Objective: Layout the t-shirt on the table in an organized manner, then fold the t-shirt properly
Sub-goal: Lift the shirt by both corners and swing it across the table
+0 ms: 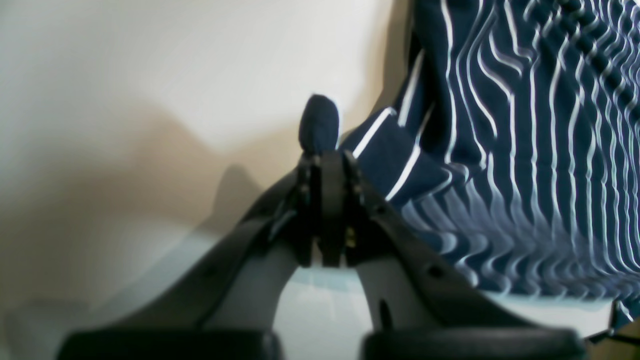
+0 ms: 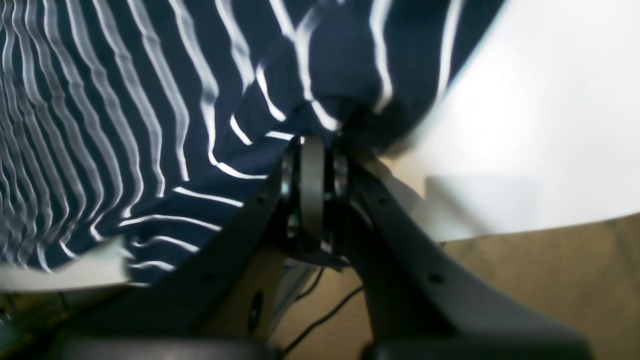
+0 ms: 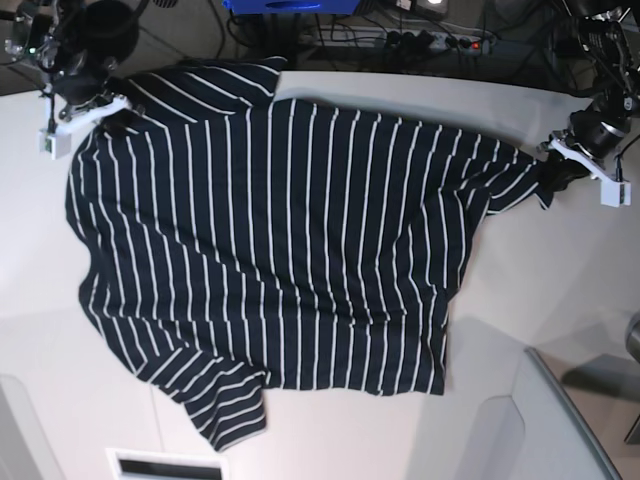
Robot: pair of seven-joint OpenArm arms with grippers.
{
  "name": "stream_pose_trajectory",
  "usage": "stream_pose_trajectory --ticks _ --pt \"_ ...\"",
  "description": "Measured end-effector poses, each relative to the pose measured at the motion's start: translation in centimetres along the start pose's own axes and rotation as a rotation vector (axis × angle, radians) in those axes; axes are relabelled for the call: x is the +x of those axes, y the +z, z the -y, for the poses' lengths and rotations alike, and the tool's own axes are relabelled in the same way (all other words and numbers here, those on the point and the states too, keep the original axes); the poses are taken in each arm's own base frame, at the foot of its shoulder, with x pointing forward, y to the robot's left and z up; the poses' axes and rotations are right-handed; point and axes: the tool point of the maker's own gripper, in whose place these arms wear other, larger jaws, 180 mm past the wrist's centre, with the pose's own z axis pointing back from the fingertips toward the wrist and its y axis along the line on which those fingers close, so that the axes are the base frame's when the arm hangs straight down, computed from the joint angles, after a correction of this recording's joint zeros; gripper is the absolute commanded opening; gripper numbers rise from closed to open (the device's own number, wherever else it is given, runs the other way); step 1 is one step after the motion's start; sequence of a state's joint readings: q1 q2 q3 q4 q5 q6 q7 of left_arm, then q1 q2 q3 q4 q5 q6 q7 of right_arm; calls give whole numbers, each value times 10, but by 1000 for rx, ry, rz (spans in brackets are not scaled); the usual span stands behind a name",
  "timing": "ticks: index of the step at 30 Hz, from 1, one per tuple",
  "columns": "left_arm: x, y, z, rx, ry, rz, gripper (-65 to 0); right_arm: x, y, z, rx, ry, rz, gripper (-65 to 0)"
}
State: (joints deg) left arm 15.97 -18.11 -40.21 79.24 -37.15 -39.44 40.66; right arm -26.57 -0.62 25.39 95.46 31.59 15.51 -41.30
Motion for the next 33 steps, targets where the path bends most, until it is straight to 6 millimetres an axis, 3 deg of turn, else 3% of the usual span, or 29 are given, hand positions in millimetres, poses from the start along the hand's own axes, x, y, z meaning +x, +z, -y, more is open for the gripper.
stream_pose_trajectory --ticks 7,9,12,17,19,23,28,31,33 --pt "48 14 10 9 -110 107 -650 65 27 -42 50 127 94 -648" --pt "57 14 12 24 -125 113 -650 83 28 -54 70 148 112 -648" --pt "85 11 15 50 -115 143 -650 108 27 -70 100 173 128 -648" --pt "129 15 38 37 -205 169 -650 157 51 -77 92 198 238 -648" --pt "136 20 44 37 -233 184 -650 164 58 -63 63 162 266 -648" --pt "120 18 38 47 -224 142 -650 148 64 -28 -17 106 237 -648" --pt "43 18 0 157 -224 -114 -650 98 62 -8 -54 93 109 -648" --pt "34 16 -1 149 -210 -130 -650 82 59 2 -72 70 61 -648" --pt "34 15 -1 146 -209 -124 -650 85 61 6 -80 82 64 -648"
